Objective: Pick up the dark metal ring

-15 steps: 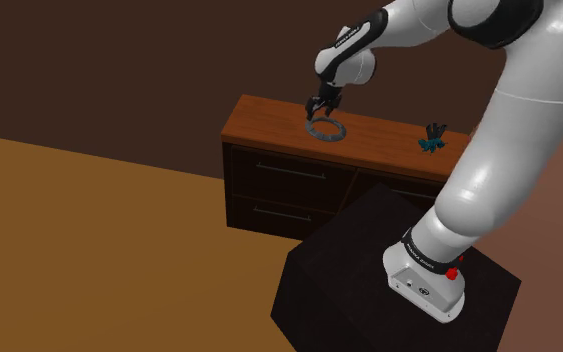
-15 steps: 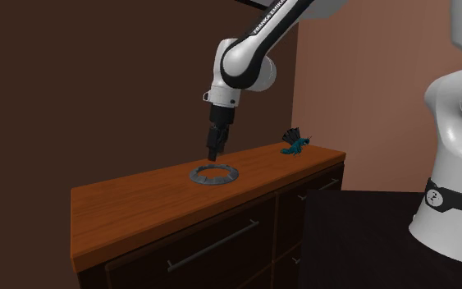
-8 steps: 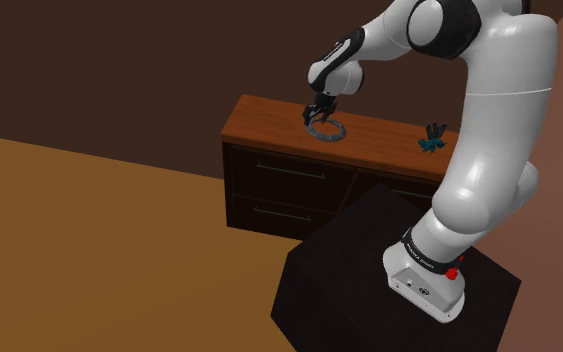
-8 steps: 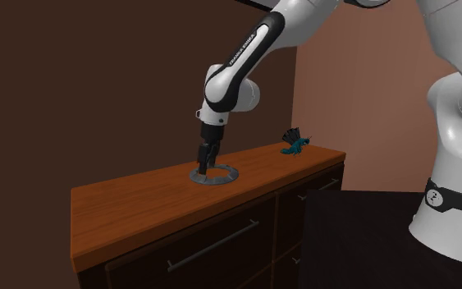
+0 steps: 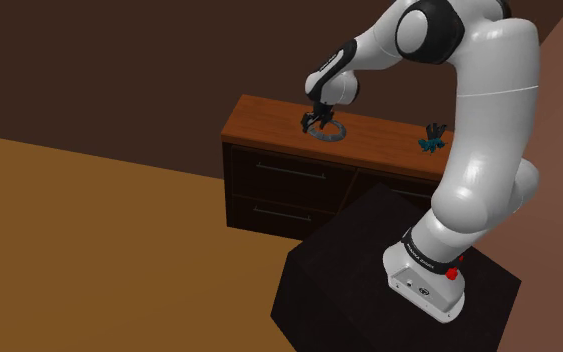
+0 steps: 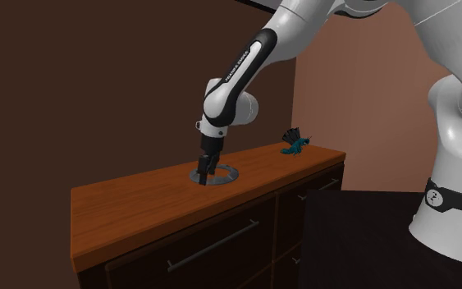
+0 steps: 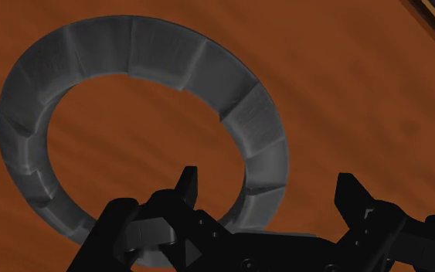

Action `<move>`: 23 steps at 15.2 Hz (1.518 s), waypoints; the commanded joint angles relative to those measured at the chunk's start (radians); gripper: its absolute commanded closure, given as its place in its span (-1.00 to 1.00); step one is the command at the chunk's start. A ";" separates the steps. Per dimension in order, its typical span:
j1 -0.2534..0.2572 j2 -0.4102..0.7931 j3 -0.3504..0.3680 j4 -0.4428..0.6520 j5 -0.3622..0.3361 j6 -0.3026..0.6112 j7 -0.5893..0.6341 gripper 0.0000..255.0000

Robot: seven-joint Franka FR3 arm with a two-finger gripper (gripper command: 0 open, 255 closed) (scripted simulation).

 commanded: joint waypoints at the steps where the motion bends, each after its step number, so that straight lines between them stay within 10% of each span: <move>1: 0.000 0.003 0.001 0.002 0.001 0.002 0.000 1.00; 23: 0.029 -0.128 -0.042 -0.005 -0.053 -0.121 0.044 1.00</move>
